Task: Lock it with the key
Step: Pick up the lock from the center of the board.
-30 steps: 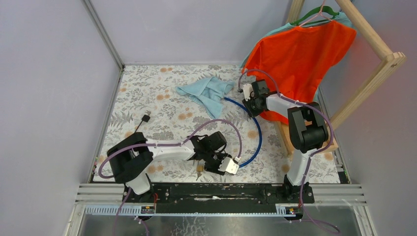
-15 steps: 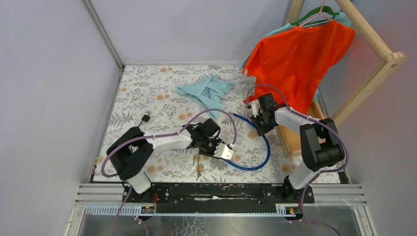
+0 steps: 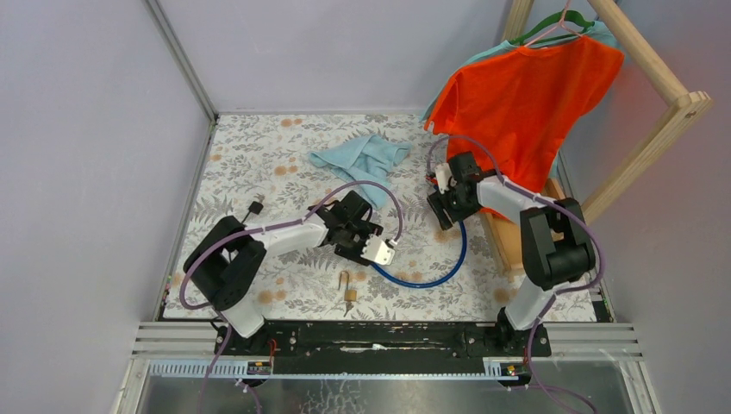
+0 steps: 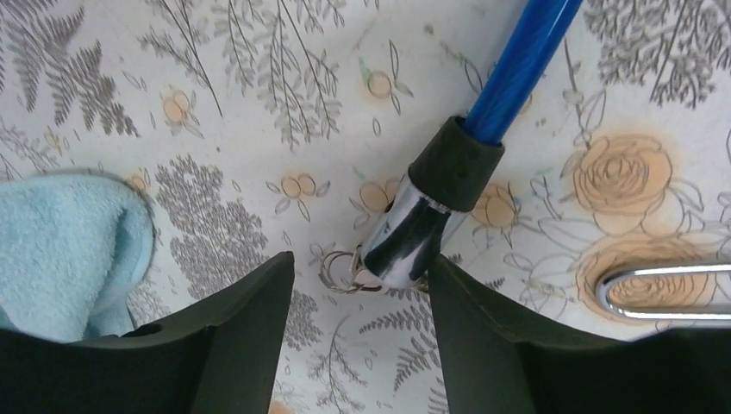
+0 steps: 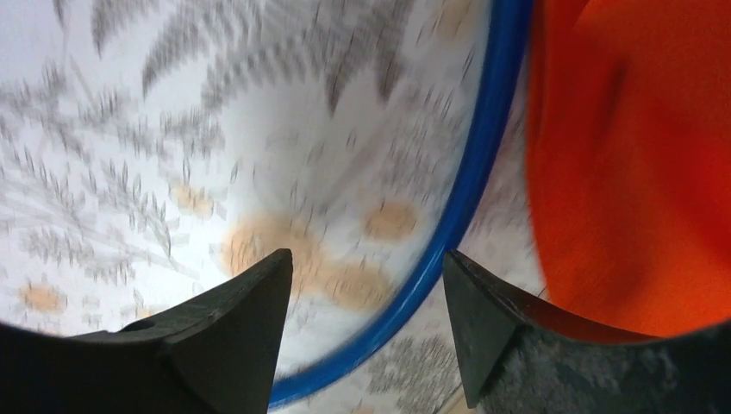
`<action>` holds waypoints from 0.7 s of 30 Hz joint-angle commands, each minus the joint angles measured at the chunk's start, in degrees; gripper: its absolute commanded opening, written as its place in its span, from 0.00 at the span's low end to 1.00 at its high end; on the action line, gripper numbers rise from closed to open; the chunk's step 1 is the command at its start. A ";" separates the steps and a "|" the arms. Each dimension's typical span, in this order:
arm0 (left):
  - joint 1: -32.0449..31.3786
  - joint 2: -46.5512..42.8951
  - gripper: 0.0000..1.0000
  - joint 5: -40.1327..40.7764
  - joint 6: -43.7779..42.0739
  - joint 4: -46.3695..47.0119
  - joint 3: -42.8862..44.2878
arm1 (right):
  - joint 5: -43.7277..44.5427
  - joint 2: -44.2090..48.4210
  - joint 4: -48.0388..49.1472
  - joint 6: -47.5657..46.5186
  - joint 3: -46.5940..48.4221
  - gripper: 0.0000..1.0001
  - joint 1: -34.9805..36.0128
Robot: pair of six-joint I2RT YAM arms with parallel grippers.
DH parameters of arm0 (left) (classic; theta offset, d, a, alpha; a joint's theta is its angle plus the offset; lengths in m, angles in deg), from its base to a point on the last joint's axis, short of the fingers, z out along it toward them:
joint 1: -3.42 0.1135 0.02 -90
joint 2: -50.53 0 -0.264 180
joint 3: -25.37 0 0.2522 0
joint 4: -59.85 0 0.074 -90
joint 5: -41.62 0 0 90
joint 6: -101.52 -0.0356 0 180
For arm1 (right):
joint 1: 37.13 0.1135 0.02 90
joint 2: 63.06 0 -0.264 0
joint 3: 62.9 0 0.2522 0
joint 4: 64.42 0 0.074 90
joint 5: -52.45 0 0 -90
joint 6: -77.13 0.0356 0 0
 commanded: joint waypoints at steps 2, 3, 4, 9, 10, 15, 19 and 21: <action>2.75 -3.93 0.68 2.87 -1.51 0.29 -3.76 | 2.36 -7.35 4.10 -2.85 9.98 0.72 0.52; 3.45 -5.06 0.69 2.99 -1.00 0.55 -4.18 | 3.21 -8.44 4.49 -3.50 11.02 0.72 0.54; 4.17 -6.66 0.70 2.92 -0.37 0.89 -4.65 | 3.98 -9.42 4.71 -4.25 11.94 0.72 0.44; 7.19 -13.62 0.79 0.83 4.42 2.62 -7.55 | 3.70 -12.55 4.46 -5.12 14.82 0.67 -0.91; 7.71 -15.07 0.79 0.40 6.06 3.21 -8.26 | 3.32 -12.78 4.19 -5.21 15.07 0.65 -1.20; 8.08 -21.34 0.80 -4.41 22.38 1.92 -8.52 | -0.41 -11.72 3.44 -3.89 13.53 0.49 -1.45; 8.05 -24.74 0.79 -12.33 29.12 0.46 -9.73 | 0.53 -9.79 4.45 -0.28 10.88 0.34 -1.52; 7.74 -24.52 0.79 -15.82 30.32 0.49 -10.12 | 1.89 -8.94 4.59 1.88 10.30 0.30 -1.53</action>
